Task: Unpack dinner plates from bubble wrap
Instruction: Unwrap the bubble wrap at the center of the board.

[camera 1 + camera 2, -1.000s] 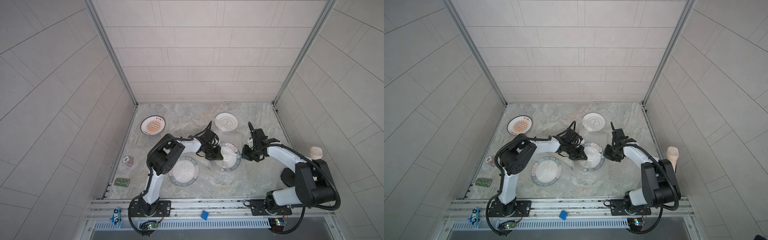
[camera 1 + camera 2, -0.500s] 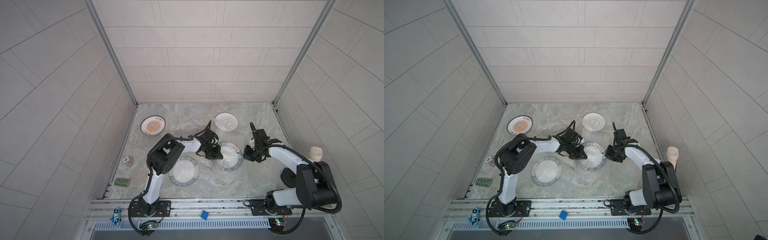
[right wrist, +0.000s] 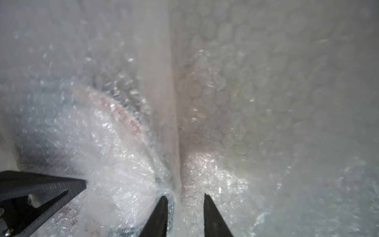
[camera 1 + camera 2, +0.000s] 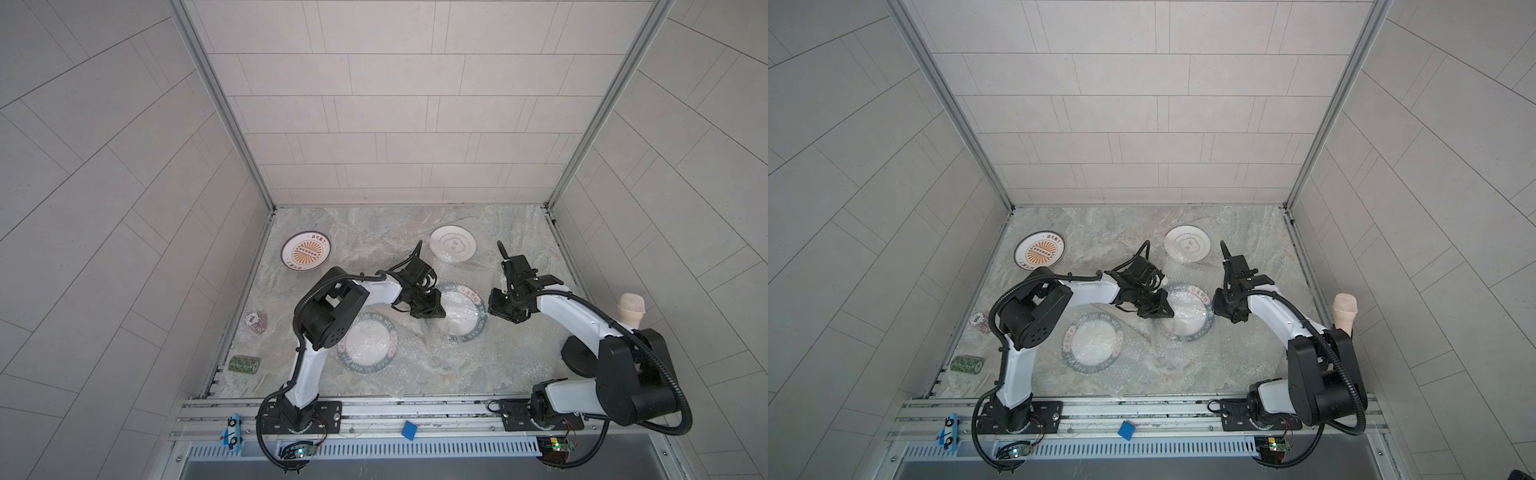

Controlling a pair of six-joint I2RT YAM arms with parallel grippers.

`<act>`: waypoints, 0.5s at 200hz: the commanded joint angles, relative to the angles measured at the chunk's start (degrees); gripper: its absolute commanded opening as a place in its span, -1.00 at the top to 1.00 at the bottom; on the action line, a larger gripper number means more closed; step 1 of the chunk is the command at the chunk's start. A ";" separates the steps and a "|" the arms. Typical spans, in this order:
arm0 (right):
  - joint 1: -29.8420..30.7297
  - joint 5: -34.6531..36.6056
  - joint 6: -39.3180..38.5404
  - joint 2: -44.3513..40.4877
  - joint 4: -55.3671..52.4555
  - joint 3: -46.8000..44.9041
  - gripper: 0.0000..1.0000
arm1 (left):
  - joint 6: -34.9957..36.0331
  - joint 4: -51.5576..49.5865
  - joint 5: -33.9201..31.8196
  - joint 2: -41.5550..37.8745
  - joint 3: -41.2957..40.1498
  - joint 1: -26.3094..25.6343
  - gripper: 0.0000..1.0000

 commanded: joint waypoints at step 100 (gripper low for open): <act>2.32 4.31 0.02 3.29 0.23 -1.11 0.53 | -0.66 -11.27 -12.58 5.39 -4.35 1.62 0.87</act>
